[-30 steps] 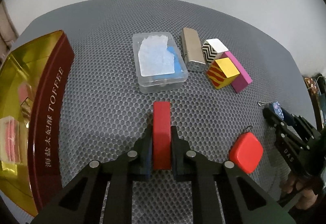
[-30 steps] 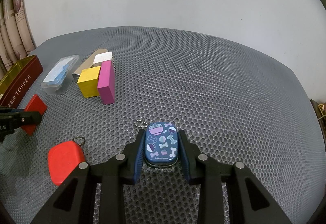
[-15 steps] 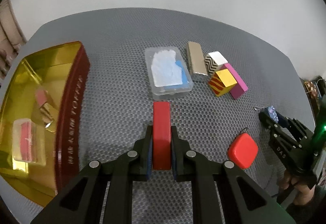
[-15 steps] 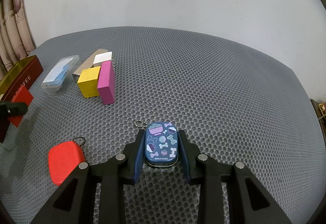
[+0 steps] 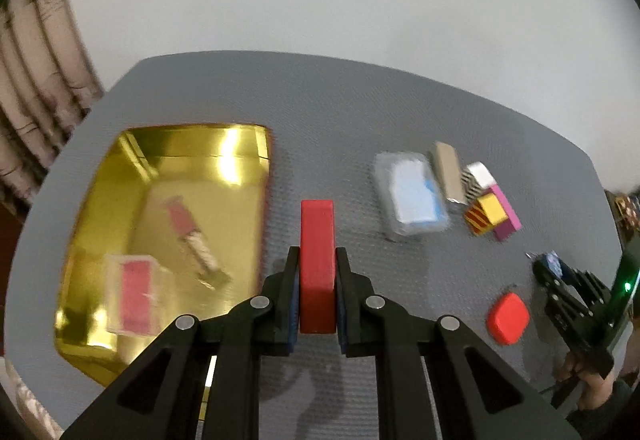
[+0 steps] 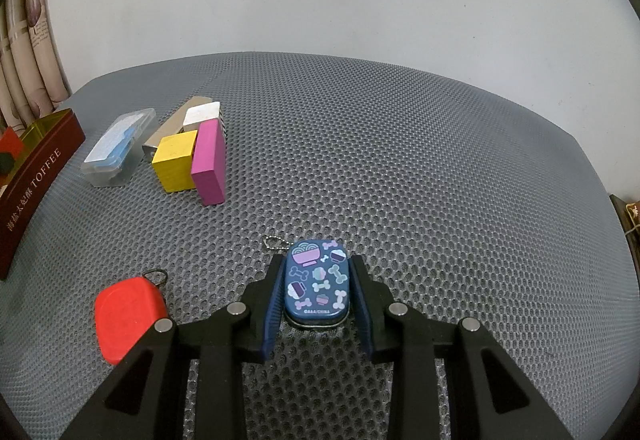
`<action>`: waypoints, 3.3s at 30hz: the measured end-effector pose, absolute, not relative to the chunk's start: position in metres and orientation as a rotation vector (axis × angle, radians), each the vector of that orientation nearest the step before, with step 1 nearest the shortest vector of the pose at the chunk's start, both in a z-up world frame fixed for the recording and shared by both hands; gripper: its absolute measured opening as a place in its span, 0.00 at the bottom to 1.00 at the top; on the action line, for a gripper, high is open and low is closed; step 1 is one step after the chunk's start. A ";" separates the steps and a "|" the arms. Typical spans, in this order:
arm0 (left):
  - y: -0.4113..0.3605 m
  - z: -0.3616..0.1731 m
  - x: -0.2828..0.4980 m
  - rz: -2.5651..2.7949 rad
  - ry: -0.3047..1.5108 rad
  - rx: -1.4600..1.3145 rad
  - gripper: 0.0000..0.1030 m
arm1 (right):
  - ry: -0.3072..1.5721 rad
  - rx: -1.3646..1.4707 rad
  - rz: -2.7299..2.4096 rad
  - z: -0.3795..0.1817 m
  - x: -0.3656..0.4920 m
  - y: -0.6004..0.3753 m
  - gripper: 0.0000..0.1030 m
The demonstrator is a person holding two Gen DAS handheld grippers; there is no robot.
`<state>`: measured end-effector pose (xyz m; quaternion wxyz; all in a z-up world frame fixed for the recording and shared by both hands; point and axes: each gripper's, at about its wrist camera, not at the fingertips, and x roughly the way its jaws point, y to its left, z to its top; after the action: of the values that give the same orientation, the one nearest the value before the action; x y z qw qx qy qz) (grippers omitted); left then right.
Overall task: Organize rigid objects
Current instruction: 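Carry the red block over the tin with the left gripper while the right holds the case, then lower the red block into the tin and open the left gripper, then withdraw the left gripper up from the tin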
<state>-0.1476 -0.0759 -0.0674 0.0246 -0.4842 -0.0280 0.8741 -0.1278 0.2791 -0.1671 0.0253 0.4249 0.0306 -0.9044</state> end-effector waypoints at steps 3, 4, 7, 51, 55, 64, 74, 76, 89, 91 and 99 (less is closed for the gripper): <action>-0.095 -0.066 -0.153 2.743 -0.101 -1.510 0.12 | 0.096 1.314 -2.796 -0.167 -0.128 0.281 0.31; -0.103 -0.065 -0.154 2.757 -0.107 -1.517 0.12 | 0.096 1.313 -2.796 -0.167 -0.128 0.280 0.31; -0.130 -0.062 -0.157 2.786 -0.141 -1.545 0.12 | 0.098 1.313 -2.794 -0.166 -0.129 0.281 0.31; -0.210 -0.122 -0.215 2.809 -0.019 -1.829 0.14 | 0.117 1.313 -2.792 -0.154 -0.133 0.275 0.31; -0.209 -0.121 -0.214 2.817 -0.008 -1.822 0.15 | 0.118 1.313 -2.791 -0.153 -0.134 0.276 0.31; -0.211 -0.113 -0.208 2.833 -0.050 -1.799 0.29 | 0.118 1.313 -2.790 -0.153 -0.134 0.277 0.31; -0.210 -0.090 -0.184 2.893 -0.102 -1.707 0.32 | 0.119 1.313 -2.789 -0.152 -0.135 0.278 0.31; -0.206 -0.084 -0.174 2.933 -0.077 -1.695 0.32 | 0.119 1.313 -2.788 -0.152 -0.135 0.278 0.31; -0.183 -0.065 -0.097 3.089 -0.043 -1.607 0.37 | 0.119 1.312 -2.788 -0.151 -0.138 0.279 0.31; -0.181 -0.063 -0.088 3.118 -0.042 -1.588 0.41 | 0.123 1.312 -2.789 -0.151 -0.138 0.279 0.31; -0.185 -0.072 -0.070 3.101 -0.159 -1.610 0.56 | 0.146 1.313 -2.795 -0.151 -0.137 0.271 0.30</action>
<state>-0.0696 -0.1855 -0.0724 -0.1770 -0.4532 -0.0446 0.8725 -0.1371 0.2711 -0.1511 0.0249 0.4245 0.0472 -0.9038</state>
